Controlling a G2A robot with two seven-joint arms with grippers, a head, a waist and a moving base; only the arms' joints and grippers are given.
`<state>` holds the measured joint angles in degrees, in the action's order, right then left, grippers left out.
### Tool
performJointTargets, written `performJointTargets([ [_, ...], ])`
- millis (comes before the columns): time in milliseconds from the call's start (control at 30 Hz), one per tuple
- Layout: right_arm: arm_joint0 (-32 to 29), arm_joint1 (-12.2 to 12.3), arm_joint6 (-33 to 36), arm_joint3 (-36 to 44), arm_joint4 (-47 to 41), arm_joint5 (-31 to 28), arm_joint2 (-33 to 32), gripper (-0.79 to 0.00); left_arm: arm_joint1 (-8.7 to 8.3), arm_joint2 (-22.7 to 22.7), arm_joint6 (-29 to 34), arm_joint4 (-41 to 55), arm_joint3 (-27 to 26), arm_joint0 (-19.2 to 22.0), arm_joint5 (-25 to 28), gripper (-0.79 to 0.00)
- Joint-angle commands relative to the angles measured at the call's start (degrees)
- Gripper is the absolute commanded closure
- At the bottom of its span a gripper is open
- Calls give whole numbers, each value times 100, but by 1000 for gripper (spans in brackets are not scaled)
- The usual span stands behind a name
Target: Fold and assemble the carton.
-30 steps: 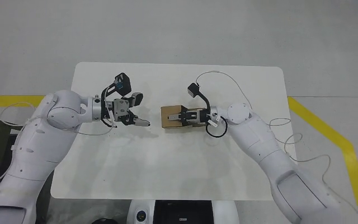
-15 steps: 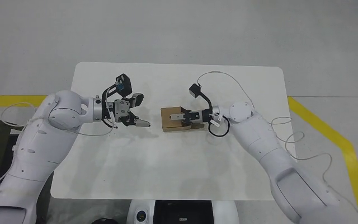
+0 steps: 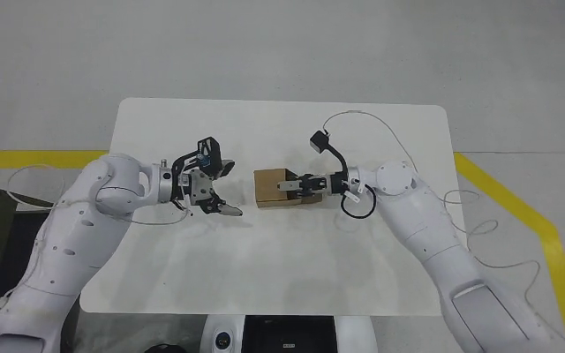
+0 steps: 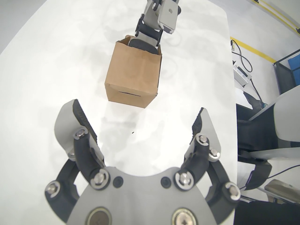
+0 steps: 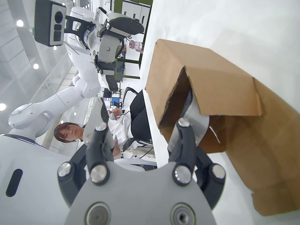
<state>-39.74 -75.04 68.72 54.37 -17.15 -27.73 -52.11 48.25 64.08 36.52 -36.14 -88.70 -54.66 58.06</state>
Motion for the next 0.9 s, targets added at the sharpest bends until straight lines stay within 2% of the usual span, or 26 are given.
performJointTargets([
  [0, -71, 64, 17, 209, 108, 96, -115, -520, 24, -23, -512, -468, -42, -77, -6, -785],
  [133, -229, 205, 72, 649, 370, 301, -374, -517, 79, -186, -1581, -1469, -165, -222, -6, -785],
  [267, -391, 338, 150, 1018, 524, 450, -662, -493, 127, -269, -2656, -2776, -65, -298, -110, -785],
  [333, -475, 400, 206, 1203, 576, 534, -802, -462, 159, -324, -3207, -3308, 94, -351, -335, -785],
  [433, -600, 482, 309, 1486, 643, 625, -975, -372, 203, -437, -3820, -3788, 374, -353, -492, -785],
  [500, -688, 529, 394, 1667, 685, 687, -1061, -286, 231, -506, -4086, -3926, 534, -313, -493, -785],
  [600, -795, 594, 609, 1901, 765, 790, -1142, -12, 271, -588, -4322, -4022, 716, -214, -462, -785],
  [867, -902, 748, 972, 2324, 1336, 1147, -1297, 0, 423, -856, -4530, -3896, 1237, 137, -385, -785],
])
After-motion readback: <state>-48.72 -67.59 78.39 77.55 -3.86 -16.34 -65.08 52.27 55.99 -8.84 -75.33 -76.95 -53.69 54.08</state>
